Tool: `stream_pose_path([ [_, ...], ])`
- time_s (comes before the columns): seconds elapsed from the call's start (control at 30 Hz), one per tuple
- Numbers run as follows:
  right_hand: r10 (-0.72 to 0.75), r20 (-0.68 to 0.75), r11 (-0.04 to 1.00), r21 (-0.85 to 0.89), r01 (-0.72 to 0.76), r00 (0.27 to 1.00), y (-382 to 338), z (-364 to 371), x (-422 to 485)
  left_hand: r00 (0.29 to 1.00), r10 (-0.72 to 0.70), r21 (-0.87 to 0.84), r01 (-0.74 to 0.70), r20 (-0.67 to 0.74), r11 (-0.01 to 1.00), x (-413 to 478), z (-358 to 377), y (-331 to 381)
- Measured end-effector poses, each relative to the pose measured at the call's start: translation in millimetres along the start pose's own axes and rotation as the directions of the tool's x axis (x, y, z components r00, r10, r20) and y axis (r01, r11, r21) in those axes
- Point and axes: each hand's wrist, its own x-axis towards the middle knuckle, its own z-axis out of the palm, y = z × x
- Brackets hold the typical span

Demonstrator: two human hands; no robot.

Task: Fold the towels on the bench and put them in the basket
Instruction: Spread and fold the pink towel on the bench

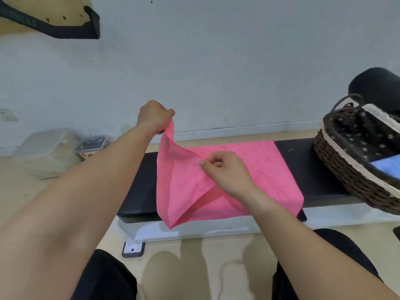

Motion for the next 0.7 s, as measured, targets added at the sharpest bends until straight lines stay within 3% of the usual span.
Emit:
stream_pose_path([
  [0.2,0.13,-0.085,0.991,0.002,-0.131,0.988,43.9,-88.7,-32.5,0.99,0.08,-0.103,-0.068,0.117,0.992,-24.5,63.3,77.2],
  [0.43,0.229,-0.054,0.971,-0.061,-0.232,0.972,79.5,-142.7,-50.9,0.976,0.204,-0.111,-0.195,0.071,0.974,-37.6,125.1,149.8],
  [0.57,0.299,-0.079,0.937,-0.166,-0.308,0.951,99.3,-158.5,-52.8,0.961,0.244,-0.087,-0.235,0.128,0.968,-45.4,165.5,175.9],
  [0.7,0.388,-0.128,0.836,-0.37,-0.406,0.913,116.7,-173.4,-52.8,0.945,0.233,-0.061,-0.225,0.229,0.972,-46.9,211.2,177.4],
])
